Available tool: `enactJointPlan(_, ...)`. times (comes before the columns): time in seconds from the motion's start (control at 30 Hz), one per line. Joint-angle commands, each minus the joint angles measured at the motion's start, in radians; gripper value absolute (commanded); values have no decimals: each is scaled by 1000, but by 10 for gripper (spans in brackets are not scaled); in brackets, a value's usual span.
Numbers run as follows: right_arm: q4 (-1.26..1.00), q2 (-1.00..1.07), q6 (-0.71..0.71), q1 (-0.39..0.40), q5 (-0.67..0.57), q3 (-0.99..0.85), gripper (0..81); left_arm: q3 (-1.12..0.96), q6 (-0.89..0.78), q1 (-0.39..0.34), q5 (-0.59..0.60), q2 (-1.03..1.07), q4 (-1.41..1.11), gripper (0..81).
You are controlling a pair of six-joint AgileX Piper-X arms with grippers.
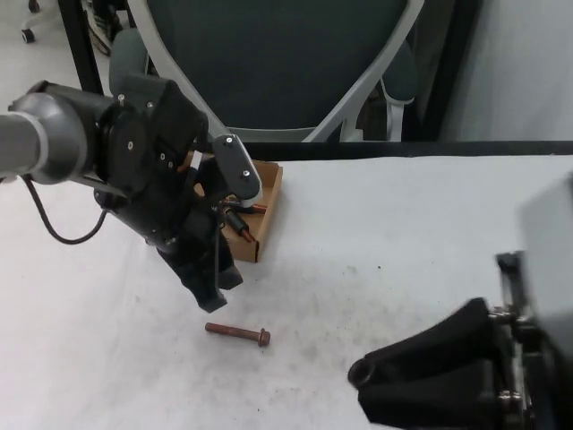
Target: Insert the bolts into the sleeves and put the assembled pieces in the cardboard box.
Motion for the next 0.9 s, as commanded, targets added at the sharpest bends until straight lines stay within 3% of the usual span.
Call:
enactJointPlan(0.0, -242, -102, 134, 2, 57, 147, 2, -11, 60, -4, 0, 1, 12, 447)
enactJointPlan(0.1, -352, -151, 193, 2, 61, 254, 2, -11, 102, -4, 32, 1, 16, 449)
enactJointPlan(0.33, -347, -155, 209, 2, 61, 301, 2, -11, 171, -4, 14, 36, 32, 541)
enactJointPlan(0.87, -345, -155, 200, 2, 61, 353, 2, -11, 303, -72, -15, 148, 69, 500)
